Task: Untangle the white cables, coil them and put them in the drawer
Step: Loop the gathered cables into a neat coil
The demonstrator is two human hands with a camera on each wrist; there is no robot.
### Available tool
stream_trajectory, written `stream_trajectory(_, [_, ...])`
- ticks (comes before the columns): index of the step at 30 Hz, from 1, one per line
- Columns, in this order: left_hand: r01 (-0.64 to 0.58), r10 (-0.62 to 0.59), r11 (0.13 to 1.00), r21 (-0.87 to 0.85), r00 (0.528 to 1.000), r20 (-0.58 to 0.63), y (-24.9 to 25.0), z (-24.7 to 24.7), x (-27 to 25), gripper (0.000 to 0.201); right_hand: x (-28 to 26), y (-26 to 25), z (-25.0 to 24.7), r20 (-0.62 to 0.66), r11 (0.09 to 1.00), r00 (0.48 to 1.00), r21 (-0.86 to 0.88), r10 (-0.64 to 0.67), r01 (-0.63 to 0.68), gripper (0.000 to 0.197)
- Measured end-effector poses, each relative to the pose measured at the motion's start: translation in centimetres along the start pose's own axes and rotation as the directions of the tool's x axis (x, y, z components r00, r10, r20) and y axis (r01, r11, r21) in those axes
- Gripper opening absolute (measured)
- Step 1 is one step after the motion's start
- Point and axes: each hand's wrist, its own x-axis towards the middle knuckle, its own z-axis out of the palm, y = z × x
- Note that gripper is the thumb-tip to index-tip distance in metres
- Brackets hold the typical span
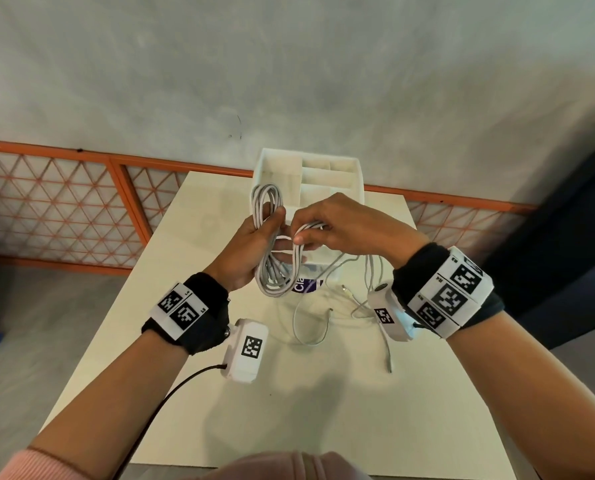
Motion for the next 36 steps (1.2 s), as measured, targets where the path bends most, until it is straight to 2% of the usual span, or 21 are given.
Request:
stream_trajectory(4, [0.080, -0.081, 0.997, 0.022, 0.993, 0.083, 0.3, 0.2, -0.4, 0.040, 0.3, 0.0, 0.4, -0.022, 0.998, 0.998, 0.024, -0.052, 0.052, 0.009])
stream_trajectory(10, [0.127, -0.132, 0.991, 0.047, 0.986, 0.098, -0.2, 0.2, -0.3, 0.041, 0.2, -0.4, 0.6, -0.117, 0.995, 0.989, 0.041, -0.086, 0.092, 0.038])
stream_trajectory(15, [0.080, -0.088, 0.991, 0.107, 0.993, 0.075, -0.5, 0.3, 0.0, 0.041, 0.0, -0.2, 0.8, -0.221, 0.995, 0.971, -0.039, -0.093, 0.087, 0.051])
stream_trajectory(17, [0.063, -0.070, 0.991, 0.117, 0.996, 0.062, -0.3, 0.3, 0.1, 0.043, 0.0, 0.1, 0.6, -0.235, 0.996, 0.971, 0.056, -0.051, 0.066, 0.050])
stream_trajectory(19, [0.055, -0.063, 0.994, 0.093, 0.995, 0.080, -0.2, 0.2, 0.1, 0.040, 0.0, 0.7, 0.1, -0.185, 0.992, 0.982, 0.125, 0.048, -0.025, 0.044])
stream_trajectory(22, [0.049, -0.059, 0.995, 0.082, 0.990, 0.127, -0.3, 0.0, -0.2, 0.033, -0.3, 1.2, -1.1, 0.026, 0.983, 0.988, 0.101, 0.152, -0.154, 0.035])
stream_trajectory(25, [0.079, -0.084, 0.996, 0.036, 0.979, 0.185, -0.6, 0.0, -0.4, 0.029, -0.6, 1.3, -2.0, 0.179, 0.981, 0.969, 0.063, 0.170, -0.183, 0.030])
stream_trajectory(28, [0.129, -0.120, 0.991, -0.022, 0.964, 0.236, -0.6, 0.0, -0.5, 0.032, -0.7, 1.2, -2.3, 0.136, 0.977, 0.983, 0.156, 0.125, -0.146, 0.030])
stream_trajectory(30, [0.170, -0.156, 0.985, -0.034, 0.955, 0.252, -0.3, -0.1, -0.4, 0.043, -0.8, 1.1, -2.2, 0.073, 0.975, 0.993, 0.198, 0.088, -0.101, 0.027])
stream_trajectory(33, [0.221, -0.201, 0.974, -0.045, 0.940, 0.276, -0.2, 0.0, -0.2, 0.066, -0.7, 0.7, -1.9, 0.021, 0.981, 0.999, 0.187, 0.042, -0.045, 0.017])
stream_trajectory(36, [0.188, -0.180, 0.982, -0.006, 0.948, 0.264, -0.2, 0.4, -0.1, 0.073, -0.7, 0.7, -2.0, 0.007, 0.989, 1.000, 0.147, 0.025, -0.026, 0.012])
